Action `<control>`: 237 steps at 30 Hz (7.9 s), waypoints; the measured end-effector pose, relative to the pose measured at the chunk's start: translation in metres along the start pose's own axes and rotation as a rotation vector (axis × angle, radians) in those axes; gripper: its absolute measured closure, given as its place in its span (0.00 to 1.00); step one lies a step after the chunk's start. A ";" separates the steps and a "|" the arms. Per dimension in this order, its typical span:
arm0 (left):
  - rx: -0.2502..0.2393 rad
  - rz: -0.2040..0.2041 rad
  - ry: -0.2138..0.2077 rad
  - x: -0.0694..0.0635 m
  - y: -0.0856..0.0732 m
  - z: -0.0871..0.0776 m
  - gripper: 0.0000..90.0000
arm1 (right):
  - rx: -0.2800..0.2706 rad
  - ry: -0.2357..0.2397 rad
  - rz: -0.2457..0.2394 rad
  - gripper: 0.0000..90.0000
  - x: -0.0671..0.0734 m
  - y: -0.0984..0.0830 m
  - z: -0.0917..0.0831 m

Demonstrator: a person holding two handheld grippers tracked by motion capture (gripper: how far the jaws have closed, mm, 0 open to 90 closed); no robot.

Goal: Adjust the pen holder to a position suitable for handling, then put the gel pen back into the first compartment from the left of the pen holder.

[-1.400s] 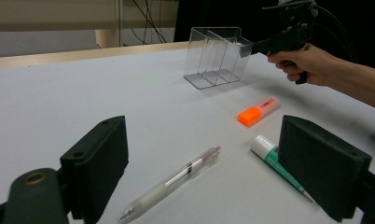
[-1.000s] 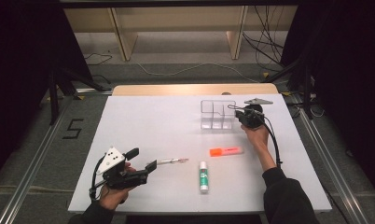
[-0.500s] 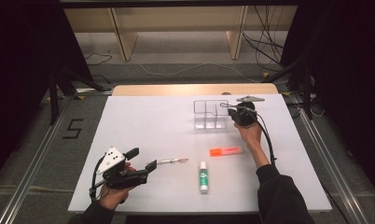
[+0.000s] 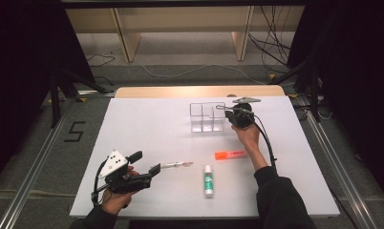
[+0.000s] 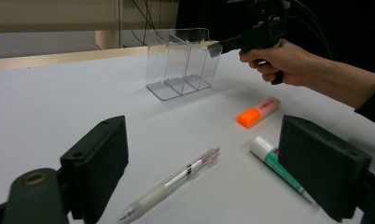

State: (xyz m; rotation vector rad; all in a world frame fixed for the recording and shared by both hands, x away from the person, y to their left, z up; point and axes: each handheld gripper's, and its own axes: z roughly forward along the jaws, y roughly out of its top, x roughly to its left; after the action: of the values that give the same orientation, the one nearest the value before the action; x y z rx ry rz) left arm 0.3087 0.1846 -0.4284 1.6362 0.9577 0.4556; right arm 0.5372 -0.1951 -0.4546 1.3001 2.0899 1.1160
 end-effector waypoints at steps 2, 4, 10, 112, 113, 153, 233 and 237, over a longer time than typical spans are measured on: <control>0.002 -0.002 0.000 0.000 0.000 0.000 0.18 | 0.004 0.006 0.006 1.00 0.002 -0.001 0.000; 0.002 -0.002 0.000 0.000 0.000 0.000 0.18 | 0.005 0.008 0.003 1.00 0.003 -0.001 0.000; 0.000 -0.001 0.000 0.000 0.000 0.000 0.18 | 0.011 0.017 -0.001 1.00 0.008 -0.002 -0.001; 0.303 0.114 0.010 0.006 0.020 0.030 0.18 | 0.001 0.338 -0.142 0.39 0.063 -0.045 -0.132; 0.325 0.127 0.010 0.006 0.021 0.032 0.18 | 0.004 0.340 -0.142 0.39 0.063 -0.047 -0.132; 0.713 0.338 -0.058 0.017 0.035 0.096 0.29 | 0.024 0.328 -0.150 0.39 0.063 -0.056 -0.136; 0.982 0.445 -0.253 0.003 0.042 0.136 0.88 | -0.001 0.364 -0.218 0.38 0.079 -0.055 -0.138; 0.987 0.454 -0.271 -0.004 0.049 0.133 0.88 | -0.014 0.369 -0.253 0.37 0.086 -0.055 -0.140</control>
State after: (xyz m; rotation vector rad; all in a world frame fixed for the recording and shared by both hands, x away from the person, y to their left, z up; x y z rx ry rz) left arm 0.4199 0.0970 -0.4214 2.7517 0.6097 0.0146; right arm 0.3691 -0.1885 -0.4141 0.8379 2.4194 1.3285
